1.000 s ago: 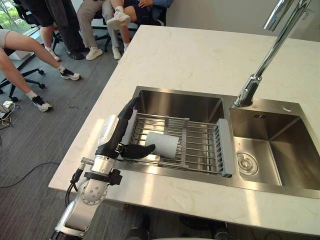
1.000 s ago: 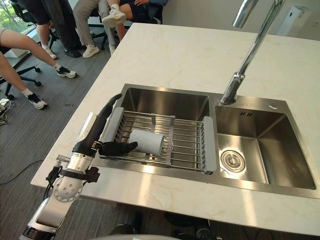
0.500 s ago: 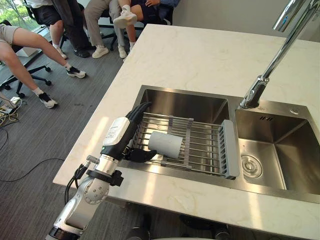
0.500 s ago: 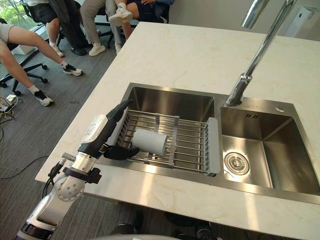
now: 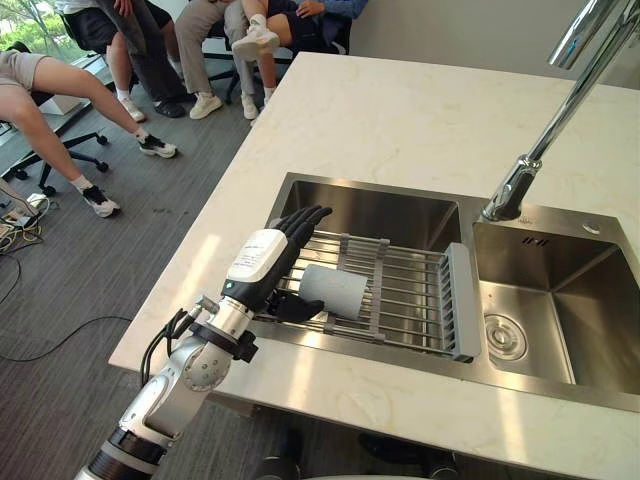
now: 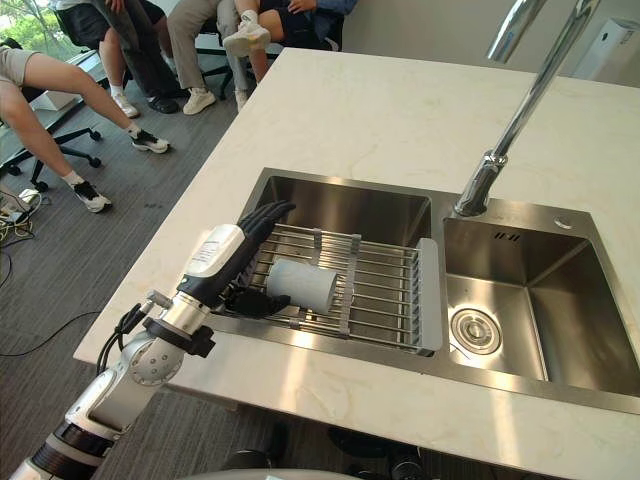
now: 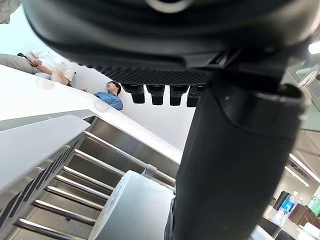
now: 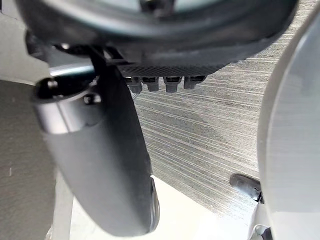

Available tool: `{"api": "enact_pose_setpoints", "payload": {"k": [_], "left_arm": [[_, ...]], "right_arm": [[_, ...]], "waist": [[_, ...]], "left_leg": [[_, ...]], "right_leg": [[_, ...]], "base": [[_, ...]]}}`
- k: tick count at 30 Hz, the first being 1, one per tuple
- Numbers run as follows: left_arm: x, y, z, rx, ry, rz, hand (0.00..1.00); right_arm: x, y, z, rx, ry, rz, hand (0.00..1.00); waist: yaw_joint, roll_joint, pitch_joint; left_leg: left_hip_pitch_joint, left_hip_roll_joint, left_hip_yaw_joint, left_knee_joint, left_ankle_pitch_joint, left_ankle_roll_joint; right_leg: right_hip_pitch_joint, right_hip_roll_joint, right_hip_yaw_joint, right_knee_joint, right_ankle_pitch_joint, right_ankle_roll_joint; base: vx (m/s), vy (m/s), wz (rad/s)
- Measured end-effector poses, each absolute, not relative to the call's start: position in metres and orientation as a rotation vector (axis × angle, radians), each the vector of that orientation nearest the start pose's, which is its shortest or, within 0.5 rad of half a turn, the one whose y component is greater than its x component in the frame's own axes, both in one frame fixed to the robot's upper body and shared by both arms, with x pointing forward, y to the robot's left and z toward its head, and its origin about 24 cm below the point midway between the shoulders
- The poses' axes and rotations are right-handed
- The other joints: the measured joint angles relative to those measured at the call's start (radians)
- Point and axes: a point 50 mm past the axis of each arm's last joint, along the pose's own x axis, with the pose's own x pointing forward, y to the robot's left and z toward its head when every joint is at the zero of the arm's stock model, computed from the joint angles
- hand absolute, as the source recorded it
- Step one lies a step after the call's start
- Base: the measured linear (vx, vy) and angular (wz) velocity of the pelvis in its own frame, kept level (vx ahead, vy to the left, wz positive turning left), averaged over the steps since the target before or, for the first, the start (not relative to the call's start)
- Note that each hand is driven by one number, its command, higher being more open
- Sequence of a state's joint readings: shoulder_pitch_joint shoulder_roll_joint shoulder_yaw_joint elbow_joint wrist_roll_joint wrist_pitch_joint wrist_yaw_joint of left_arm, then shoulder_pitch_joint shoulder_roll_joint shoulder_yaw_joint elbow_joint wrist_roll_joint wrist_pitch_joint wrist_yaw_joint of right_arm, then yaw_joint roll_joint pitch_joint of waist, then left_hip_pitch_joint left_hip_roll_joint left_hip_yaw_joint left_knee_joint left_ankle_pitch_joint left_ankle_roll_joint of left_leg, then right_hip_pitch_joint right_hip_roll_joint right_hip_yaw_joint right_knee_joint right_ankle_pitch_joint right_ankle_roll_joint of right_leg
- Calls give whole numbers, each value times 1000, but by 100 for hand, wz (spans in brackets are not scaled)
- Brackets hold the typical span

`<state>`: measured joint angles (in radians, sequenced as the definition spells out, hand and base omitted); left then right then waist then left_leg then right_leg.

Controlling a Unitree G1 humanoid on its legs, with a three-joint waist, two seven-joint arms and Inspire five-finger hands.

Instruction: Walk over to the sink, pick up the cup, carry it to the dishwasher, place the cup inside the dishwasher, then close the dishwasher door

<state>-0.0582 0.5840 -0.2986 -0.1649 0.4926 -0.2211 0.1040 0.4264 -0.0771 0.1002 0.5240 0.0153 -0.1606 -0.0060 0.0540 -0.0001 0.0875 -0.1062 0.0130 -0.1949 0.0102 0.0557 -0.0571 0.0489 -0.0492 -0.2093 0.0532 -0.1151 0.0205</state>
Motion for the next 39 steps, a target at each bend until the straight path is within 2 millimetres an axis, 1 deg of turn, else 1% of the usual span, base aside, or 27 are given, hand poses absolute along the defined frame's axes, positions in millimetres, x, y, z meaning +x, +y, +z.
{"api": "enact_pose_setpoints", "payload": {"k": [5,9,12,14,18,24,26,31,39], "left_arm": [[244,152,93,1020,-446,-384,100],[245,150,92,1024,-446,-394,100],[248,144,93,1044,-465,-422,100],[252,143,92,1052,-460,-432,100],[255,138,94,1072,-476,-465,100],[257,136,96,1104,-488,-497,100],[259,136,96,1112,-485,-503,100],[261,135,96,1152,-487,-544,100],[267,131,95,1179,-482,-584,100]], "right_arm": [[78,-167,-122,-43,783,-26,100],[78,-167,-122,-43,783,-26,100],[78,-167,-121,-43,780,-25,100],[80,-167,-120,-43,774,-23,100],[80,-167,-120,-43,773,-23,100],[79,-166,-121,-43,786,-22,100],[79,-166,-121,-43,787,-21,100],[78,-163,-121,-42,792,-6,100],[78,-163,-122,-42,793,-6,100]], "waist": [[0,0,0],[0,-1,-1],[1,-1,-2],[0,-1,-2],[-1,-2,-3],[-5,-3,-4],[-8,-4,-6],[-15,-16,-31],[-19,-16,-37]], "left_leg": [[0,0,0,-4,1,0],[-1,1,-1,-6,1,0],[-9,0,-2,-6,3,0],[-9,0,-2,-6,3,0],[-16,1,-2,-7,5,0],[-17,2,-2,-11,6,0],[-17,2,-1,-12,6,-1],[-27,4,-1,-29,16,-2],[-23,6,0,-40,23,-2]], "right_leg": [[-1,0,-1,-2,0,0],[-2,-1,-2,-3,0,0],[-8,-1,-6,-3,0,0],[-8,-1,-6,-3,0,0],[-16,-2,-6,-2,0,0],[-19,-3,-6,-4,0,0],[-20,-3,-6,-4,1,0],[-35,-3,-7,-7,2,0],[-36,-3,-7,-9,4,-1]], "base": [[0,0,0],[0,0,0],[-5,6,2],[0,0,0],[0,0,0],[0,0,0],[0,0,0],[0,0,0],[0,0,0]]}}
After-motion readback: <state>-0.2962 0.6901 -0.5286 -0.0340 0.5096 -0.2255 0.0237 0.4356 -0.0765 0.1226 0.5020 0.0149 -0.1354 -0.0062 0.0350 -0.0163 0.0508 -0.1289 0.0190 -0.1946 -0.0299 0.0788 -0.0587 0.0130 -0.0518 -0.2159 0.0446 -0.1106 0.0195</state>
